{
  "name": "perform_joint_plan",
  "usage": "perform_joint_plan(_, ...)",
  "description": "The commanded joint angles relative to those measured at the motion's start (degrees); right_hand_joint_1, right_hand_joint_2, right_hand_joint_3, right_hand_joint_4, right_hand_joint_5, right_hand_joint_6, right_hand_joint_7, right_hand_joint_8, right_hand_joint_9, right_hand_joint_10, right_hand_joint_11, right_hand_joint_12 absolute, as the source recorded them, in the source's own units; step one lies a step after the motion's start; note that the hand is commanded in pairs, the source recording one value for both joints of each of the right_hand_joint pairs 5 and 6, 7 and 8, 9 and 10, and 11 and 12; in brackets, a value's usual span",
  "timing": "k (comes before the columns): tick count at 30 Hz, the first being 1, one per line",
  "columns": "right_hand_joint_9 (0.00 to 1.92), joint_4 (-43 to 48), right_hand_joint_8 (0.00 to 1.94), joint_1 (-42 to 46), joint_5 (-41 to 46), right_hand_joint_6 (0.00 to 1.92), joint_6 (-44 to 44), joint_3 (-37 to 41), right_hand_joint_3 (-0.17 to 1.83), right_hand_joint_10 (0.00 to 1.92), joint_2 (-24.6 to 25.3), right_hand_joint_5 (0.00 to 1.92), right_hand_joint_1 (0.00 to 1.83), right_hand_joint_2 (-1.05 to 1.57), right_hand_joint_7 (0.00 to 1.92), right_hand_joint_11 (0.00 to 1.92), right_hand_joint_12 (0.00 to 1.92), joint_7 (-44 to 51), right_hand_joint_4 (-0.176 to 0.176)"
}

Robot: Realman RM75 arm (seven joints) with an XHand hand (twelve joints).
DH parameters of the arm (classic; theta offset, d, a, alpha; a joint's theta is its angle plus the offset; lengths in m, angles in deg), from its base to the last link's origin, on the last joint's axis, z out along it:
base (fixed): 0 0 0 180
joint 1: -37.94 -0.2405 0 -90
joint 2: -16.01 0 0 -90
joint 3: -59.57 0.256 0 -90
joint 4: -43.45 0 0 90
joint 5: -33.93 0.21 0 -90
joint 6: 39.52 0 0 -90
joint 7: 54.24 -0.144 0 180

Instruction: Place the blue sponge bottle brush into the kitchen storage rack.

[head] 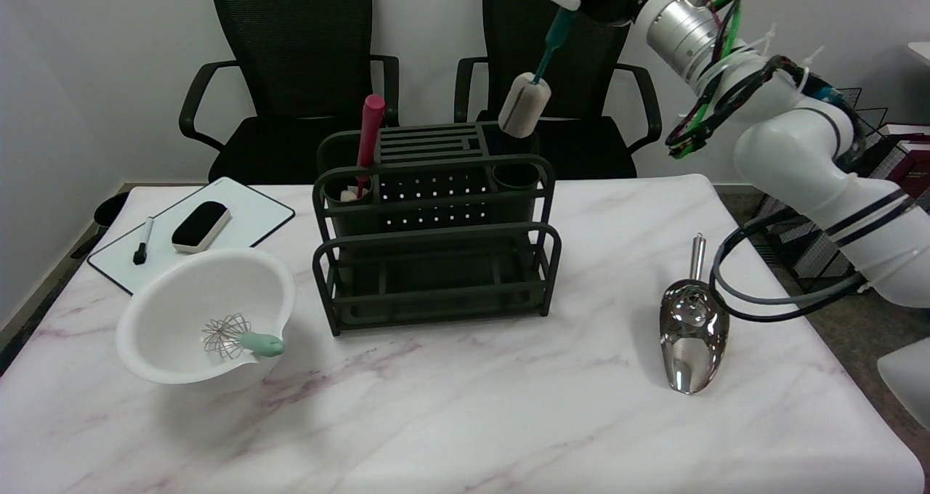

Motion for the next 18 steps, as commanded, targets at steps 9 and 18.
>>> perform_joint_plan(9, 1.92, -9.81, 1.92, -4.54, 0.33, 1.92, 7.25, -10.32, 0.32, 1.92, 1.44, 1.92, 1.01, 1.57, 1.92, 1.92, 1.92, -0.24, 0.000)
perform_joint_plan(18, 1.92, -7.40, 1.92, -0.14, 0.17, 1.92, 9.19, -8.89, 0.33, 1.92, 0.41, 1.92, 1.01, 1.57, 1.92, 1.92, 1.92, -0.32, 0.000)
